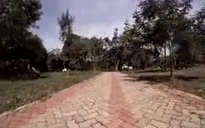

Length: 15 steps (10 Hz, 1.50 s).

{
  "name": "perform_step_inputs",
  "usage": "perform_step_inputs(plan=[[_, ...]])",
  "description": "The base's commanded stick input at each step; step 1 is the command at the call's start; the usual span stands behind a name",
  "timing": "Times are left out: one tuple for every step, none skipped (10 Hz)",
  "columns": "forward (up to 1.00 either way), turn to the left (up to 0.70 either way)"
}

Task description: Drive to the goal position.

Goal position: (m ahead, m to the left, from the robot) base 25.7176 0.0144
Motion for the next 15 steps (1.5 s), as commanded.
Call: perform_step_inputs(plan=[[0.7, 0.0], [0.7, 0.0], [0.7, 0.0], [0.7, 0.0], [0.7, 0.0], [0.7, 0.0], [0.7, 0.0], [0.7, 0.0], [0.7, -0.25], [0.7, -0.35], [0.7, -0.35], [0.7, -0.35], [0.7, -0.28], [0.7, -0.02], [0.7, 0.0]])
